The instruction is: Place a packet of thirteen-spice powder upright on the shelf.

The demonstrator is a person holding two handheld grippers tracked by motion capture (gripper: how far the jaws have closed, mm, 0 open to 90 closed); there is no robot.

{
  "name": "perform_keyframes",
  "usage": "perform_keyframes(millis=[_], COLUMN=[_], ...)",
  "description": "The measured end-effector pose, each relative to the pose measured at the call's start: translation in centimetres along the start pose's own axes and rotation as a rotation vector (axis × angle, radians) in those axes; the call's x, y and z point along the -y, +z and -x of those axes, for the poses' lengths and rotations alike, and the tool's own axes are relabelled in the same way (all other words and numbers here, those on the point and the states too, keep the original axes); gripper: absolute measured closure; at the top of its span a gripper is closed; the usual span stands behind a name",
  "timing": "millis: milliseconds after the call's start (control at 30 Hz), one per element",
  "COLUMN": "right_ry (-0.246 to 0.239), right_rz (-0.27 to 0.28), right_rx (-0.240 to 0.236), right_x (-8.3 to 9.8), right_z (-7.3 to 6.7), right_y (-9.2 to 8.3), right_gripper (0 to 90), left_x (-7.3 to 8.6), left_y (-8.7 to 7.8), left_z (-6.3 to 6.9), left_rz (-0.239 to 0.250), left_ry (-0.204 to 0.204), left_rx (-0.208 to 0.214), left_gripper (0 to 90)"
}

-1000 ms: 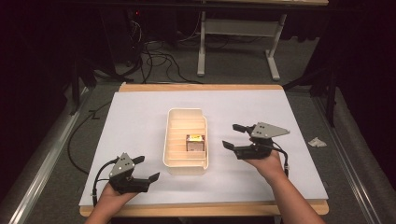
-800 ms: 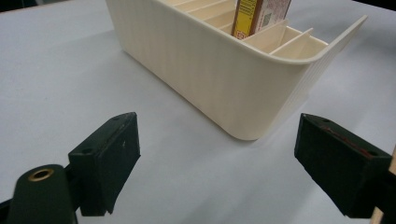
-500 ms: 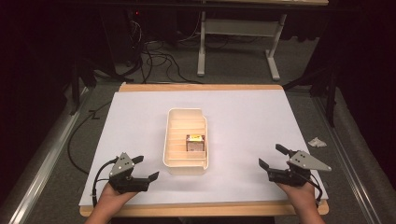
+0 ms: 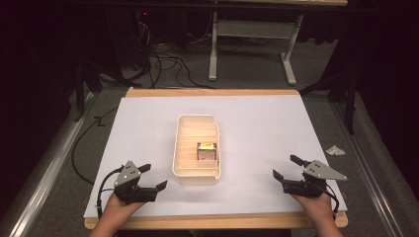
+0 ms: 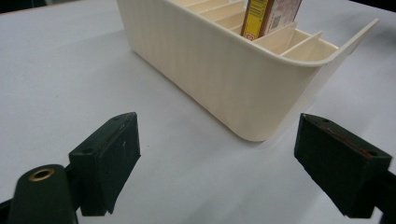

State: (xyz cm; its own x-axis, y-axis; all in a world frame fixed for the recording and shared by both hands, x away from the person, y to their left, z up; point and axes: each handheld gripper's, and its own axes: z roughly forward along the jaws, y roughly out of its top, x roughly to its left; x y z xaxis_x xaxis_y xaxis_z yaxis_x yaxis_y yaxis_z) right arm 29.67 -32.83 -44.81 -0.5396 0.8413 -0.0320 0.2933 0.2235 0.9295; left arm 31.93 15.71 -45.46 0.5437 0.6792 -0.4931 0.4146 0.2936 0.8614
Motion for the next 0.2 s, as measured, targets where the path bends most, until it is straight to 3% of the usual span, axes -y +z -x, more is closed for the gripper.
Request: perform_keyframes(millis=[200], right_ry=[0.003], right_rz=[-0.011], right_rx=[0.006], right_x=[0.24], right_z=[0.17], right_y=[0.07], right_gripper=[14.8], left_x=[-0.03], left_y=[0.00], left_z=[0.06], left_rz=[-0.001], left_ry=[0.002], left_rx=[0.005], left_gripper=[15.0])
